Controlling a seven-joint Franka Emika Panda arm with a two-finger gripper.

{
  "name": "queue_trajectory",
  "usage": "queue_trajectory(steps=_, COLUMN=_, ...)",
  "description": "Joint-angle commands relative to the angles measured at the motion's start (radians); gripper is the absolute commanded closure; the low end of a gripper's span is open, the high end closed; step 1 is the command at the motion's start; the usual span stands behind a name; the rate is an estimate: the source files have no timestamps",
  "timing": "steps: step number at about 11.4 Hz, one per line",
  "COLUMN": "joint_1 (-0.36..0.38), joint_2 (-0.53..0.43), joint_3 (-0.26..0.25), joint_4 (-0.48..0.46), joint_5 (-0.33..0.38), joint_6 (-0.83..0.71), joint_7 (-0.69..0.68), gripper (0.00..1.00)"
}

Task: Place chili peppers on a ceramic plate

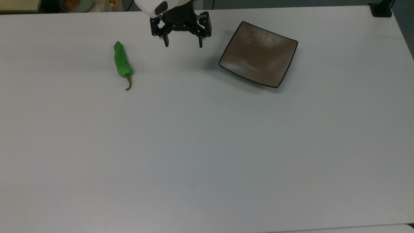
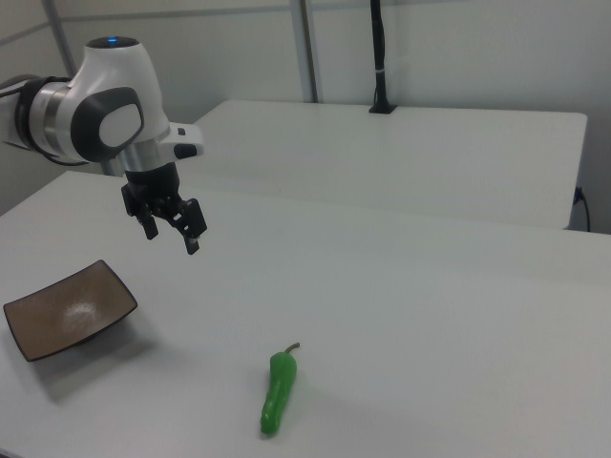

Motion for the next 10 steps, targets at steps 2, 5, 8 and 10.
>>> queue_trajectory(steps=2, joint_1=0.001, joint_2=-0.018, joint_3=-0.010, joint_4=-0.012, joint_5=-0.013, joint_6=0.013, joint_7=-0.004, gripper=0.00)
queue_trajectory(steps=5, joint_1=0.001, joint_2=-0.016, joint_3=-0.010, joint_4=-0.012, joint_5=-0.013, joint_6=0.012, joint_7=-0.004, gripper=0.00)
queue_trajectory(steps=8, joint_1=0.001, joint_2=-0.016, joint_3=-0.010, joint_4=-0.012, joint_5=-0.013, joint_6=0.013, joint_7=-0.007, gripper=0.00)
queue_trajectory(steps=10, joint_1=-0.001, joint_2=-0.018, joint_3=-0.010, joint_4=-0.012, joint_5=-0.013, joint_6=0.015, joint_7=-0.013, gripper=0.00)
